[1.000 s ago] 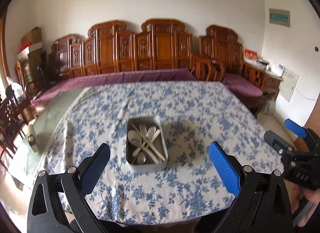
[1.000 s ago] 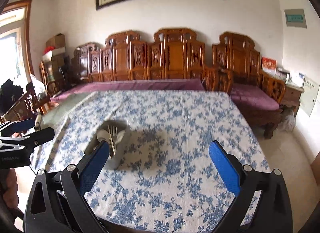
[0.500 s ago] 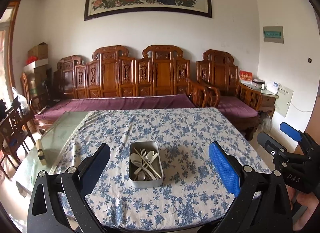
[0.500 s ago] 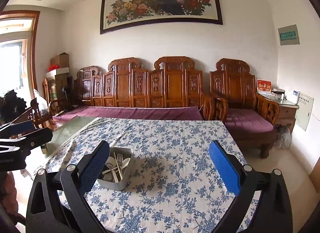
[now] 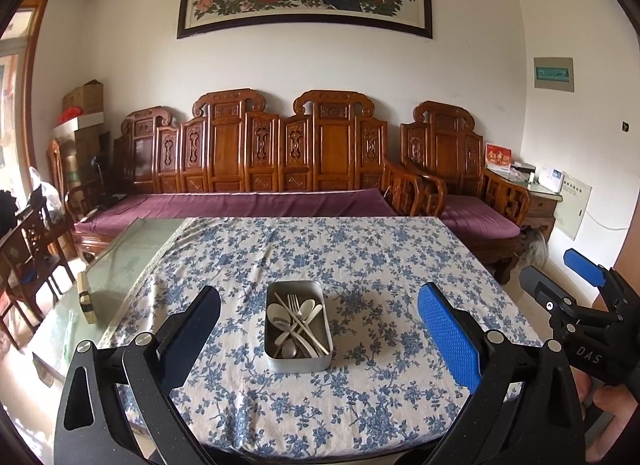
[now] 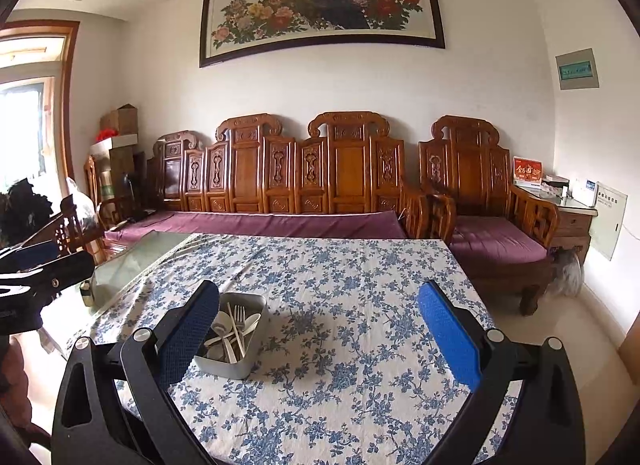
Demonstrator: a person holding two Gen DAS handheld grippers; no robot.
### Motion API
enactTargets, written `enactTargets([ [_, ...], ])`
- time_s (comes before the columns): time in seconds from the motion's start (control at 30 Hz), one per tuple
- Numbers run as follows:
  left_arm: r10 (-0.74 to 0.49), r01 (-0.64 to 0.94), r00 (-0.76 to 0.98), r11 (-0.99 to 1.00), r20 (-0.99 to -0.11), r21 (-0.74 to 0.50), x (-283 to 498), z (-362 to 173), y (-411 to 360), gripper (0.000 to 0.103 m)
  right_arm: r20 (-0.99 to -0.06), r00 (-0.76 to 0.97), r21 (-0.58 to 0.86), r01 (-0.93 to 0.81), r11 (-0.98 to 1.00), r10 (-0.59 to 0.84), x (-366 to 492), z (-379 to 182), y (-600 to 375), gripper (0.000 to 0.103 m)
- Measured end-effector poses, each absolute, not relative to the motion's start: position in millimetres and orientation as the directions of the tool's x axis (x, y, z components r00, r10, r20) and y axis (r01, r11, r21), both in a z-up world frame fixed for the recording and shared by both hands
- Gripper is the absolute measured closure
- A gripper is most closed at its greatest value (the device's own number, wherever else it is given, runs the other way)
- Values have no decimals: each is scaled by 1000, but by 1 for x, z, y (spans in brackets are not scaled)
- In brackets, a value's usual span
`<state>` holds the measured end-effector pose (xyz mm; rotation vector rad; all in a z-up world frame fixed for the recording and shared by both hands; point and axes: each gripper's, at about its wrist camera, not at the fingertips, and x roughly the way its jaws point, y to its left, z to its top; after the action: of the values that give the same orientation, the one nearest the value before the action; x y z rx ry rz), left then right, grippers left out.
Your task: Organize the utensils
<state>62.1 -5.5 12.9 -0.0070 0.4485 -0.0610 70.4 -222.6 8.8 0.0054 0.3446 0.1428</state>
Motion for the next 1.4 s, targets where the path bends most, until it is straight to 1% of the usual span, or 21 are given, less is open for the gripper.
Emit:
enactTargets([
  [1.4,-56,57,900,998,-432,-11,57,10,-8,8,-342,929,32,-139,990,142,74,4,-222,3],
])
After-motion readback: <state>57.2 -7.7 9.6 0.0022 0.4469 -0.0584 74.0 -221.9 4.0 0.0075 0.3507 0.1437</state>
